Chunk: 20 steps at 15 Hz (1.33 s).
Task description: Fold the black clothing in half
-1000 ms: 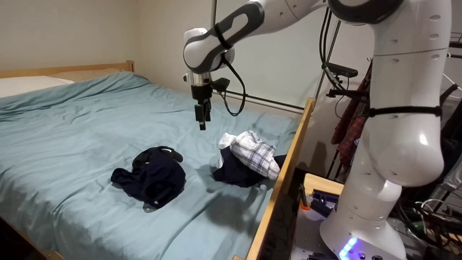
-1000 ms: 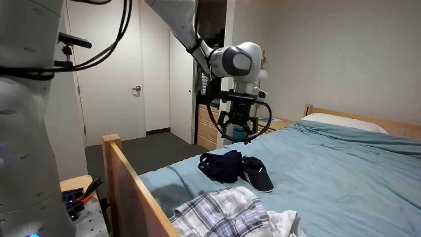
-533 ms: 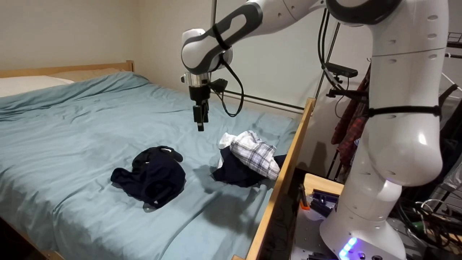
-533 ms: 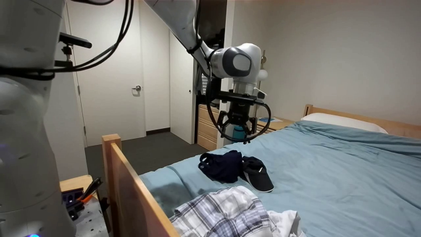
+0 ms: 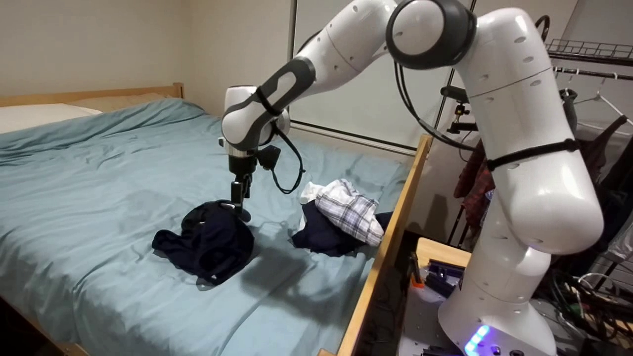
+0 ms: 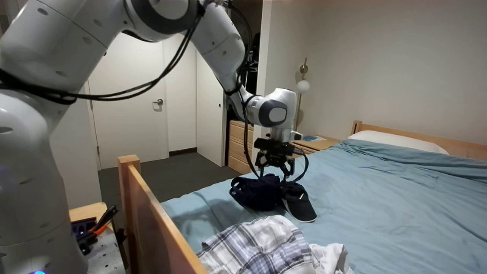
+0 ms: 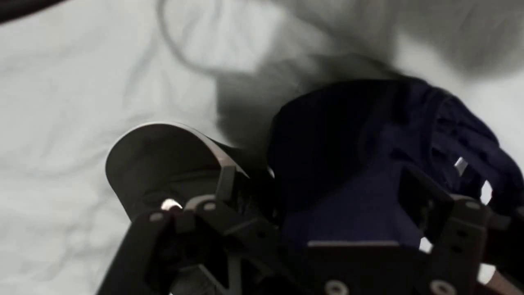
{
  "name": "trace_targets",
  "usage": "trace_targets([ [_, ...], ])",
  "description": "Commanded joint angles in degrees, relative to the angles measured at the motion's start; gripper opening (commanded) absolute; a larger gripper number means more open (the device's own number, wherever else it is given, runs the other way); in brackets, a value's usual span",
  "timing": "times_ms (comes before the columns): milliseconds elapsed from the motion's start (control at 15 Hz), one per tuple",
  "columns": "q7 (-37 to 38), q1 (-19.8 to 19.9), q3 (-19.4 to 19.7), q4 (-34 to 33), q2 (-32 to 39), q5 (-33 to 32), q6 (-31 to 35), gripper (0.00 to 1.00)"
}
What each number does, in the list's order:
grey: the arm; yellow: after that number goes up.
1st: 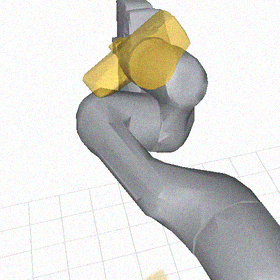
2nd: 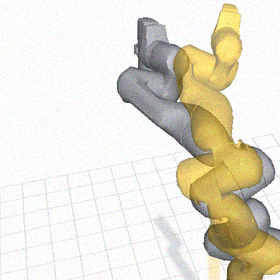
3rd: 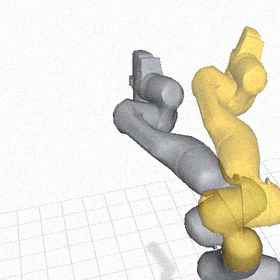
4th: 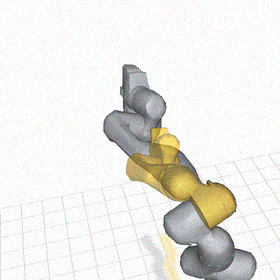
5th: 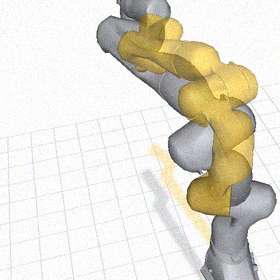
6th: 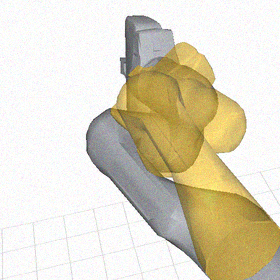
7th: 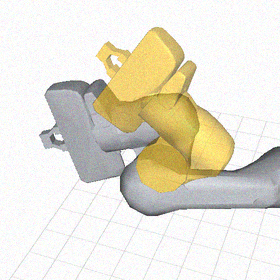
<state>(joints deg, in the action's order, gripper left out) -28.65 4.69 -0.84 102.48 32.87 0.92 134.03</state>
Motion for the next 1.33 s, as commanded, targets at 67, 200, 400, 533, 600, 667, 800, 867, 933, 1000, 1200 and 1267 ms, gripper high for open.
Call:
trace_targets([
  [67, -2.1, 5.9, -7.6, -12.1, 11.6, 9.5, 1.9, 1.0],
  [200, -3.8, 8.0, -11.3, -16.6, 15.4, 13.3, 1.1, 1.0],
  [400, -4.1, 8.7, -13.7, -23.3, 20.8, 14.6, -2.2, 1.0],
  [533, -2.2, 7.9, -13.1, -26.6, 23.0, 13.3, -8.2, 1.0],
  [600, -0.9, 7.1, -12.2, -28.2, 23.9, 12.5, -12.2, 1.0],
  [667, 0.5, 6.4, -11.2, -29.2, 24.2, 11.8, -16.5, 1.0],
  [800, 3.2, 5.0, -9.3, -32.1, 25.2, 10.5, -24.6, 1.0],
  [867, 4.3, 4.3, -8.4, -33.5, 25.7, 9.8, -28.4, 1.0],
  [933, 4.1, 3.9, -7.9, -35.7, 27.1, 9.5, -31.0, 1.0],
  [1000, 4.3, 2.9, -6.7, -37.6, 28.1, 8.2, -31.8, 1.0],
  [1200, 1.5, 1.0, -4.7, -43.1, 32.0, 3.7, -29.8, 1.0],
  [1267, 0.5, 0.8, -4.5, -44.6, 33.1, 2.6, -28.8, 0.75],
])
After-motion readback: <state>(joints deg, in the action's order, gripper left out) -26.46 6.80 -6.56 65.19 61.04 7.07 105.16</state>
